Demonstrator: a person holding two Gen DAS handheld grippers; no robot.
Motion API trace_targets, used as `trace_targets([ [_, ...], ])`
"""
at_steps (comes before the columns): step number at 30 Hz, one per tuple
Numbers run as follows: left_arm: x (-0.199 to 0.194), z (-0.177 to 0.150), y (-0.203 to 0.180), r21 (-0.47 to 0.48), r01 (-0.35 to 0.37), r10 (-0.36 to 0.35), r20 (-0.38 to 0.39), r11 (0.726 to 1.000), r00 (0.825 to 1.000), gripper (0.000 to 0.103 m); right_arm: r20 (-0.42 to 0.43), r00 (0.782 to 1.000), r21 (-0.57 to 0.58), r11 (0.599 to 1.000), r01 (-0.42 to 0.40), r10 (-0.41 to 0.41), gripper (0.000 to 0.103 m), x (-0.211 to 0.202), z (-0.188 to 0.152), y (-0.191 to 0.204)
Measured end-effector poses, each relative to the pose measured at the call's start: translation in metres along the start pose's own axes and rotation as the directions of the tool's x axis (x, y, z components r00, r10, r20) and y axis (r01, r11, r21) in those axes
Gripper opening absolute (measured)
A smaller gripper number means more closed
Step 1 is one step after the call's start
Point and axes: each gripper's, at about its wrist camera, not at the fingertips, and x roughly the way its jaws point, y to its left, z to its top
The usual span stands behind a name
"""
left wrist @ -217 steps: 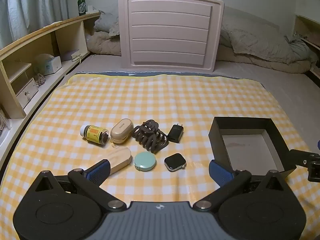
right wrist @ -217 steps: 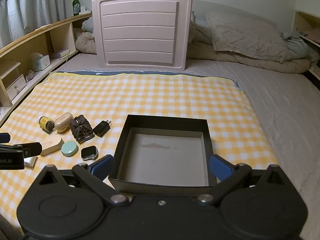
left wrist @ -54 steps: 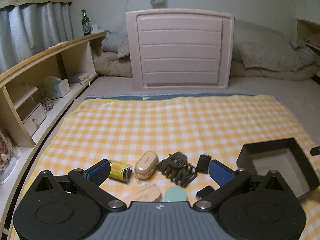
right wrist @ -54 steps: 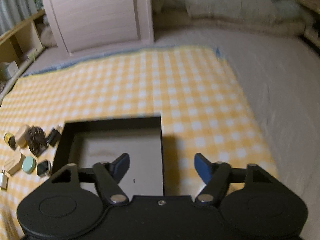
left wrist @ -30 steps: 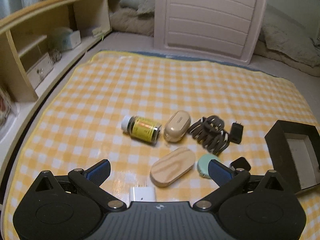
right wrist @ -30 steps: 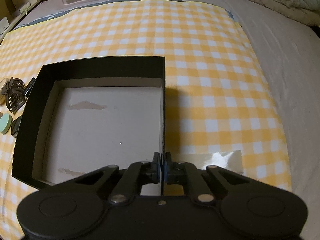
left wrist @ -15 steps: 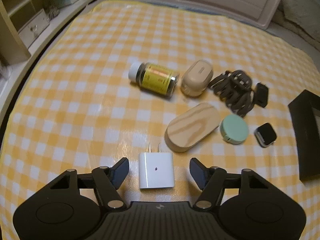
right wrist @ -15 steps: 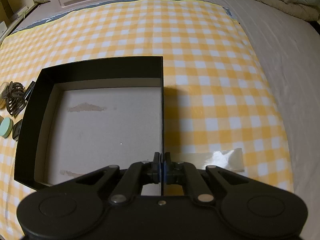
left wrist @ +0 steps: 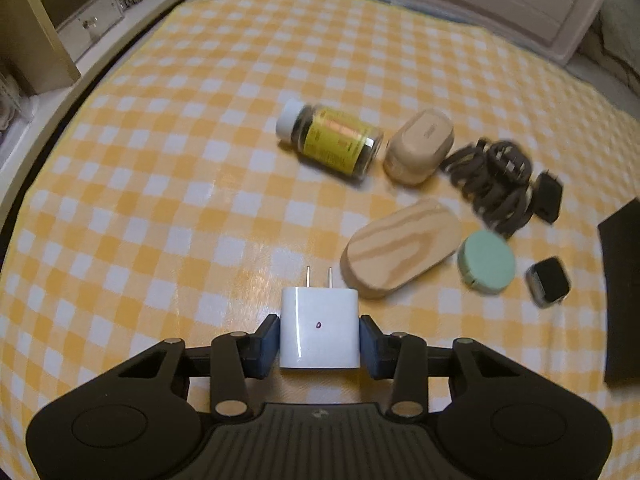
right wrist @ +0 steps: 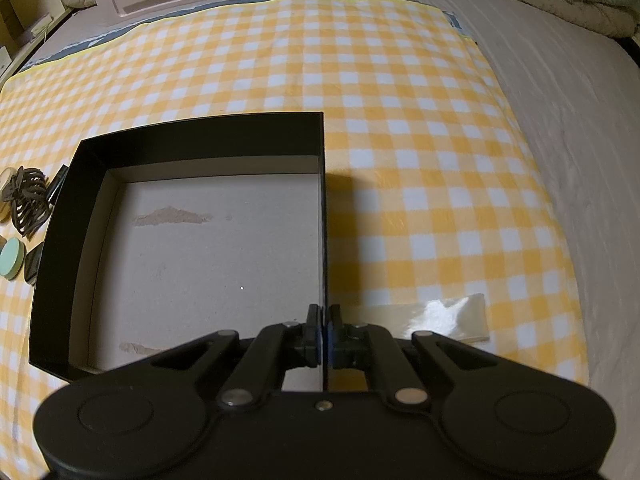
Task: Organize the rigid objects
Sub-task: 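Carry the white charger with the left tool into the black box and release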
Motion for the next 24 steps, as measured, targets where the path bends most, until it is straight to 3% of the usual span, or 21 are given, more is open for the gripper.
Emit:
trace_targets([
  [5,-0.028,0.009,-0.019,-0.004,0.039,-0.039,0.096,0.999,0.995,0.043,0.001,1.000,-0.004,1.000,0.001,-0.001,0.003,0.000,0.000,0.001],
  [10,-0.050,0.017,-0.065,0.053,0.112,-0.119,0.160,0.992,0.980,0.043,0.002,1.000,0.007,1.000,0.002,-0.002,0.003,0.000,0.000,0.000],
  [17,-0.061,0.013,-0.144,0.164,0.208,-0.232,0.144,0.964,0.962,0.043,-0.001,1.000,0.020,1.000,-0.010,0.010,0.003,0.002,0.001,-0.006],
  [24,-0.062,-0.004,-0.210,0.230,0.251,-0.281,0.109,0.941,0.954,0.043,-0.001,1.000,0.027,1.000,-0.014,0.014,0.003,0.003,0.001,-0.006],
])
